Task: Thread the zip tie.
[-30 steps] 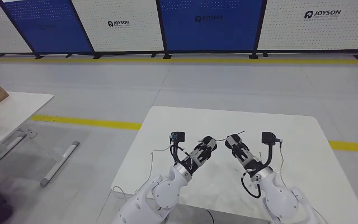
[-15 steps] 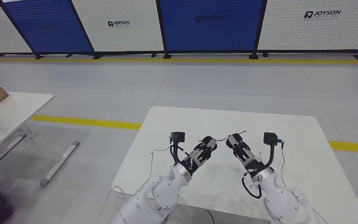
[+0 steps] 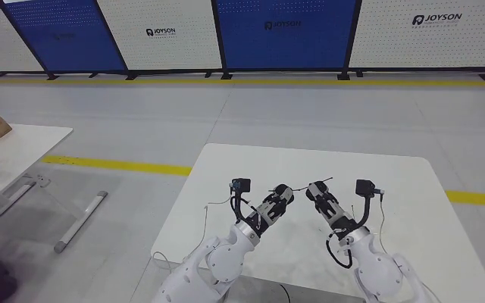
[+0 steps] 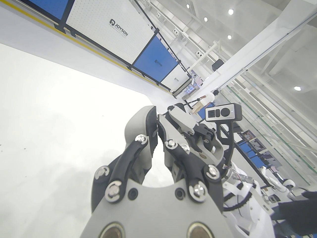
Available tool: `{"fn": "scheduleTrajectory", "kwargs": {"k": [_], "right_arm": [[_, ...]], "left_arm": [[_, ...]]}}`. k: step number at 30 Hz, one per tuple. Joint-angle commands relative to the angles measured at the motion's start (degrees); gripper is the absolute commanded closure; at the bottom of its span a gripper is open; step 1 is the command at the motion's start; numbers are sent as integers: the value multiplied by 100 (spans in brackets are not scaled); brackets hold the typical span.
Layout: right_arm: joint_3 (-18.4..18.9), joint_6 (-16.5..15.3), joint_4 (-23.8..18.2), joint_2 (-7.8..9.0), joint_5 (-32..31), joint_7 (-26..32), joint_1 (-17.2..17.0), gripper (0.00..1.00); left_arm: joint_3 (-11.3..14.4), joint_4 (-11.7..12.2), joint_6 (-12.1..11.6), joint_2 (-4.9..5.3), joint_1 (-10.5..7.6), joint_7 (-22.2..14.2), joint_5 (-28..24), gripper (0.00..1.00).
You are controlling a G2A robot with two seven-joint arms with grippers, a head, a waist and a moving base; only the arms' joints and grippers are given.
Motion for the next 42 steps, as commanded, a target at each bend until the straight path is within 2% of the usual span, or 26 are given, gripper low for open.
{"fn": "scheduleTrajectory", "kwargs": {"k": [1, 42], "right_arm": [[-19, 13, 13, -10, -7, 9, 15, 100], [148, 55, -103, -89, -249, 122, -62, 100]], "left_arm": [[0, 0, 0, 0, 0, 0, 0, 100], [0, 0, 0, 0, 0, 0, 0, 100]]}}
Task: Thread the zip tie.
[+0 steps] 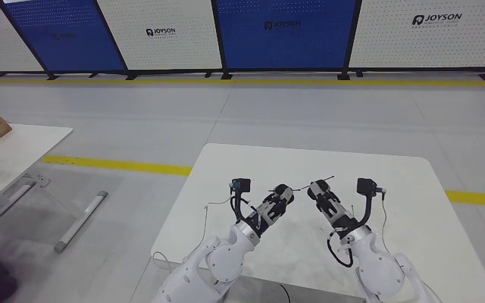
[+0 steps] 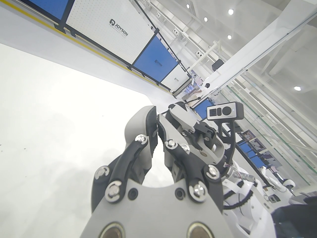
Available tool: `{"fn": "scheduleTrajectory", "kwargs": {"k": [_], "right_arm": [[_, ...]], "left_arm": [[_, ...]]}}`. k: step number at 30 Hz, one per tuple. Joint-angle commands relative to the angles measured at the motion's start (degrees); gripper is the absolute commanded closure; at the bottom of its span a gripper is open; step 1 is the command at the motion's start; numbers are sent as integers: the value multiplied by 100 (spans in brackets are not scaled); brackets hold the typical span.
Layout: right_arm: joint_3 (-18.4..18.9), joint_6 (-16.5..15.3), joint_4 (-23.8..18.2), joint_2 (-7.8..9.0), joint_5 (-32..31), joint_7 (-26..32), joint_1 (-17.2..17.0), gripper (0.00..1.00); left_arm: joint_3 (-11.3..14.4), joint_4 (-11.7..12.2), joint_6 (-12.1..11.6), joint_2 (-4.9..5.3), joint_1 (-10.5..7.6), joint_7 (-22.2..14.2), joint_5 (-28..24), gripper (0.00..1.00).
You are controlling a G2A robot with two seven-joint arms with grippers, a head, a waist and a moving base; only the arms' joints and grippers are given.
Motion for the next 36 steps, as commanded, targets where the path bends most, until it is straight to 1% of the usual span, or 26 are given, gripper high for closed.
{"fn": "scheduleTrajectory", "kwargs": {"k": [1, 11, 20, 25, 36], "right_arm": [[-12, -3, -11, -4, -19, 18, -6, 100], [-118, 8, 104, -46, -47, 63, 83, 100], [-8, -37, -19, -49, -98, -61, -49, 100], [-41, 16, -58, -60, -207, -89, -84, 100], [-109, 54, 58, -104, -198, -75, 8, 100]], "left_arm": [[0, 0, 0, 0, 0, 0, 0, 100], [0, 0, 0, 0, 0, 0, 0, 100], [0, 0, 0, 0, 0, 0, 0, 100], [0, 0, 0, 0, 0, 0, 0, 100], [0, 0, 0, 0, 0, 0, 0, 100]]}}
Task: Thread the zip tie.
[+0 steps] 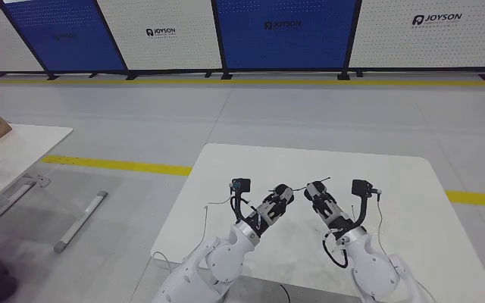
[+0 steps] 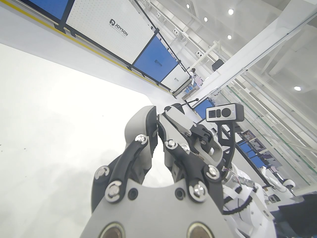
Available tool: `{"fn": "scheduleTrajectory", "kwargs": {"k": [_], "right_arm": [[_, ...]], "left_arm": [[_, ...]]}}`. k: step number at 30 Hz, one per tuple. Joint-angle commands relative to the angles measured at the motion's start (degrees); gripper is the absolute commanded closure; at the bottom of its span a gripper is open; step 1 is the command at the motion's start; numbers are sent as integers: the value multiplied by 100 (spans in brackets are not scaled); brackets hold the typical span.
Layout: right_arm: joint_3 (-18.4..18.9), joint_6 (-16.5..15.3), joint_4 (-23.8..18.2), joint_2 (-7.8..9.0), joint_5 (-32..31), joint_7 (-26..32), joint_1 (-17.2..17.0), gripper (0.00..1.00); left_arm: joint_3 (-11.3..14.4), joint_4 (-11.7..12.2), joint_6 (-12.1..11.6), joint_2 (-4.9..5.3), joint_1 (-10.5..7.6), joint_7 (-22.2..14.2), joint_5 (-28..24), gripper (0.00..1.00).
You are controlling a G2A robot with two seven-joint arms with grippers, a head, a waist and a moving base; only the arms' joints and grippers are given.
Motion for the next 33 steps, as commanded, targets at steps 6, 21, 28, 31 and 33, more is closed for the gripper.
{"fn": "scheduleTrajectory", "kwargs": {"k": [6, 21, 28, 31, 33], "right_arm": [[-65, -177, 77, -35, 188, 20, 52, 100], [-318, -445, 606, -124, 253, 86, 280, 100], [-130, -641, 550, -114, 471, 46, 179, 100], [-66, -635, 522, -108, 460, 10, 130, 100], [-24, -633, 500, -105, 469, 9, 100, 100]], "left_arm": [[0, 0, 0, 0, 0, 0, 0, 100], [0, 0, 0, 0, 0, 0, 0, 100], [0, 0, 0, 0, 0, 0, 0, 100], [0, 0, 0, 0, 0, 0, 0, 100], [0, 0, 0, 0, 0, 0, 0, 100]]}}
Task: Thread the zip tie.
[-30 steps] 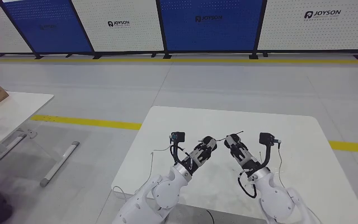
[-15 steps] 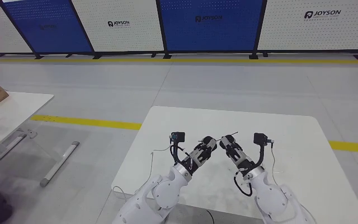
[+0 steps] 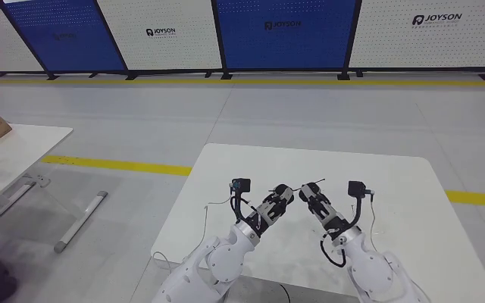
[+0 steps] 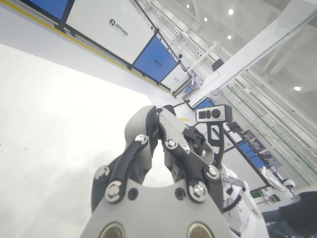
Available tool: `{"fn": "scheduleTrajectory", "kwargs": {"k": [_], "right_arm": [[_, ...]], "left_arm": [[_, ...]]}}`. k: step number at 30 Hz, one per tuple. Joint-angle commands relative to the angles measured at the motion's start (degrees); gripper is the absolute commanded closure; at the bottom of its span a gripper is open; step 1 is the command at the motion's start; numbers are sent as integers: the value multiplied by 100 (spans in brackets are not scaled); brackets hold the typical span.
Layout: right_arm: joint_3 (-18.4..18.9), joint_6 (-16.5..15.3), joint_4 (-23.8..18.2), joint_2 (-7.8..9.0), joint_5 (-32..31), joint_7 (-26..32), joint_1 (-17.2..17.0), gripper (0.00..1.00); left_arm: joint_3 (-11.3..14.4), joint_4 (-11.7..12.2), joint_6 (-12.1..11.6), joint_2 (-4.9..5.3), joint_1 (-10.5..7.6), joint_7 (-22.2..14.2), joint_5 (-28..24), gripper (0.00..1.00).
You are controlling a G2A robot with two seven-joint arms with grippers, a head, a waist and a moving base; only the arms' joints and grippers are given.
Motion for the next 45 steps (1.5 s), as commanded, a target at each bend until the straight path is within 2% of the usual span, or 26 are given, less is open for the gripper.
{"fn": "scheduleTrajectory", "kwargs": {"k": [1, 17, 19, 21, 23, 29, 32, 34, 35, 39, 42, 45], "right_arm": [[31, 5, -17, 2, 9, 8, -23, 100], [72, -42, -36, -5, -49, 102, -73, 100], [79, -66, -31, -6, -38, 103, -76, 60], [87, -85, -28, -8, -44, 89, -80, 53], [95, -99, -30, -9, -63, 63, -89, 52], [177, -196, -106, -2, -73, 26, -143, 52], [239, -247, -167, 6, -66, 8, -198, 57], [278, -273, -197, 11, -70, -3, -234, 62], [291, -281, -206, 13, -70, -1, -249, 69], [328, -301, -220, 19, -79, 3, -302, 79], [327, -296, -210, 17, -110, -2, -301, 100], [312, -273, -202, 10, -155, -14, -255, 100]], "left_arm": [[0, 0, 0, 0, 0, 0, 0, 100], [0, 0, 0, 0, 0, 0, 0, 100], [0, 0, 0, 0, 0, 0, 0, 100], [0, 0, 0, 0, 0, 0, 0, 100], [0, 0, 0, 0, 0, 0, 0, 100], [0, 0, 0, 0, 0, 0, 0, 100], [0, 0, 0, 0, 0, 0, 0, 100], [0, 0, 0, 0, 0, 0, 0, 100], [0, 0, 0, 0, 0, 0, 0, 100], [0, 0, 0, 0, 0, 0, 0, 100], [0, 0, 0, 0, 0, 0, 0, 100], [0, 0, 0, 0, 0, 0, 0, 100]]}}
